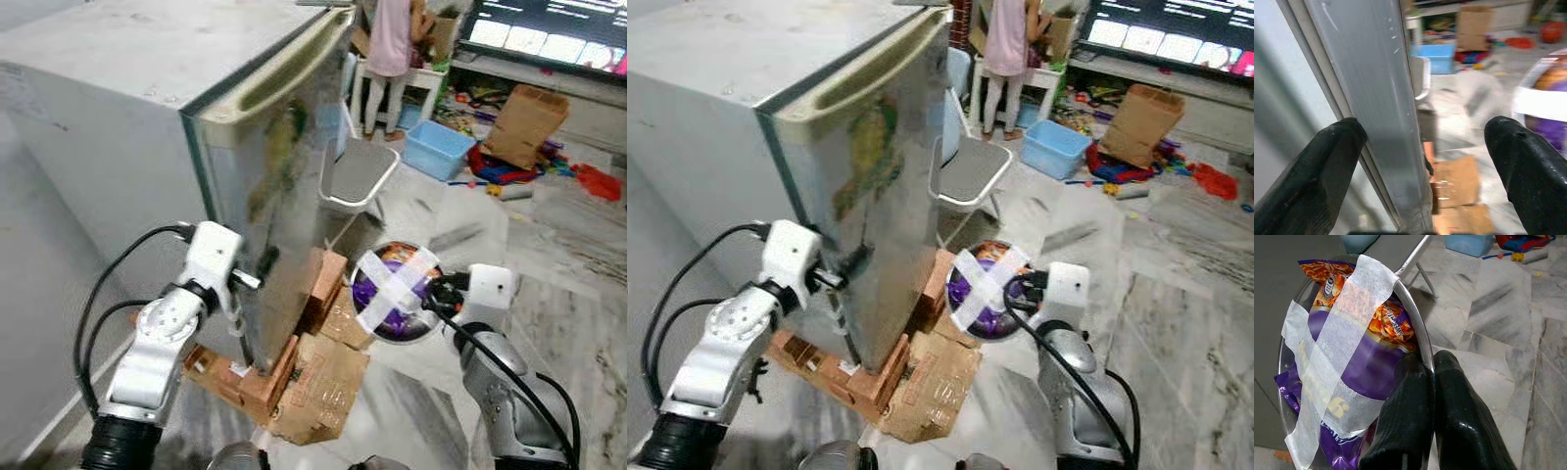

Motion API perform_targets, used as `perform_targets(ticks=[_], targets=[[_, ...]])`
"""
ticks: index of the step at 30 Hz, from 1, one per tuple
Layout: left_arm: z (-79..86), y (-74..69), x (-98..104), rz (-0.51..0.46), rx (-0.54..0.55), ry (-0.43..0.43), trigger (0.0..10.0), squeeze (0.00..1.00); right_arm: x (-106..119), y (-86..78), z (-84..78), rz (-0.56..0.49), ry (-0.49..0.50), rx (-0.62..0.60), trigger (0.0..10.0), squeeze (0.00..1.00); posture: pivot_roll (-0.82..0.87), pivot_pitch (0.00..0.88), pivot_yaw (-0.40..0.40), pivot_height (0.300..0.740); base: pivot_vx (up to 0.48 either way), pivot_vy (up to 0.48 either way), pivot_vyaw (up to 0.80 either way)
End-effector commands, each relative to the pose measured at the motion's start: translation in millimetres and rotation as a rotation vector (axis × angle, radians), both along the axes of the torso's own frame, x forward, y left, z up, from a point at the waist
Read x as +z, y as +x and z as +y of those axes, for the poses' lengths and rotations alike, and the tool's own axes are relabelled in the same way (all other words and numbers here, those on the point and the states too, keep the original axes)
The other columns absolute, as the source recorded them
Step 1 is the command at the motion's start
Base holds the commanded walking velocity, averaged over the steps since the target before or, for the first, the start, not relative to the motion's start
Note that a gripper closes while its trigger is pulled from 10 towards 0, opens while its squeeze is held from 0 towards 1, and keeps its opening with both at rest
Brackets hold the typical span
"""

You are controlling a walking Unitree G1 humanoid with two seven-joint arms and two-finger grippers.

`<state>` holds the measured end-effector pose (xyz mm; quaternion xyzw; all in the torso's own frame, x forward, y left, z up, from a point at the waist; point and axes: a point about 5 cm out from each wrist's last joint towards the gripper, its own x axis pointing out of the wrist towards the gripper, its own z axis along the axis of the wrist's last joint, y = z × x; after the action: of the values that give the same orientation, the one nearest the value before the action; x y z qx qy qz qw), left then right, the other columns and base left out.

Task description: Restocking fridge

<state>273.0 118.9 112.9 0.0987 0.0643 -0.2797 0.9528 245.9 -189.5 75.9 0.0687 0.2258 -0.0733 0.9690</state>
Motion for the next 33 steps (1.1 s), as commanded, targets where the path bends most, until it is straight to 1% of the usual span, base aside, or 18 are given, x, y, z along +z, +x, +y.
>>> perform_targets(ticks=[1,2,6,10,11,14,17,18,20,21,24,27,33], targets=[[-25.7,-11.3,2.6,0.029,-0.16,-0.031,10.0,0.0,7.5,0.8,-3.8,-0.027,0.0,-0.035,10.0,0.0,0.01,0.0,-0.025,0.74,0.0,0.0,0.0],[-32.0,-14.9,4.1,0.035,-0.187,-0.052,10.0,0.0,5.7,-0.3,-6.4,-0.019,-0.009,-0.056,10.0,0.0,0.01,0.0,-0.023,0.74,0.0,0.0,0.0],[-36.1,-18.1,3.3,0.041,-0.207,-0.06,10.0,0.0,3.7,-2.5,-9.6,-0.004,-0.026,-0.084,10.0,0.0,0.01,0.0,-0.021,0.74,0.0,0.0,0.0],[-34.5,-19.7,4.1,0.038,-0.211,-0.058,10.0,0.0,2.8,-6.9,-16.1,0.017,-0.06,-0.136,10.0,0.0,0.01,0.0,-0.021,0.74,0.0,0.0,0.0],[-32.0,-20.7,4.7,0.039,-0.21,-0.053,10.0,0.0,1.8,-10.0,-20.0,0.032,-0.078,-0.164,10.0,0.0,0.02,0.0,-0.02,0.74,0.0,0.0,0.0],[-29.4,-21.5,5.3,0.039,-0.203,-0.057,10.0,0.0,-0.5,-14.6,-25.0,0.053,-0.089,-0.202,10.0,0.0,0.02,0.0,-0.02,0.74,0.0,0.0,-0.18],[-29.5,-21.5,6.7,0.03,-0.207,-0.06,10.0,0.0,-1.5,-16.0,-26.4,0.066,-0.096,-0.213,10.0,0.0,0.02,0.0,-0.019,0.74,0.0,0.0,-0.78],[-31.8,-21.8,8.9,0.024,-0.219,-0.077,10.0,0.0,-0.9,-16.0,-27.0,0.064,-0.1,-0.217,10.0,0.0,0.02,0.0,-0.019,0.74,0.0,0.0,-0.78],[-34.2,-21.4,10.4,0.021,-0.224,-0.085,10.0,0.0,0.0,-15.7,-27.1,0.063,-0.102,-0.219,10.0,0.0,0.01,0.0,-0.019,0.74,0.0,0.0,-0.78],[-37.7,-21.1,11.1,0.02,-0.233,-0.087,10.0,0.0,1.0,-14.9,-26.9,0.06,-0.1,-0.221,10.0,0.0,0.01,0.0,-0.019,0.74,0.0,0.0,-0.64],[-41.4,-21.3,11.7,0.016,-0.249,-0.087,10.0,0.0,1.6,-14.2,-26.5,0.059,-0.1,-0.222,10.0,0.0,0.01,0.0,-0.019,0.74,0.0,0.0,-0.56],[-47.7,-20.2,15.6,0.002,-0.264,-0.098,10.0,0.0,2.8,-12.9,-26.2,0.053,-0.099,-0.221,10.0,0.0,0.01,0.0,-0.018,0.74,0.0,-0.279,0.0],[-48.8,-17.7,15.9,0.001,-0.262,-0.103,10.0,0.0,3.4,-10.6,-26.3,0.054,-0.109,-0.22,10.0,0.0,0.0,0.0,-0.02,0.74,0.0,-0.376,0.0]])
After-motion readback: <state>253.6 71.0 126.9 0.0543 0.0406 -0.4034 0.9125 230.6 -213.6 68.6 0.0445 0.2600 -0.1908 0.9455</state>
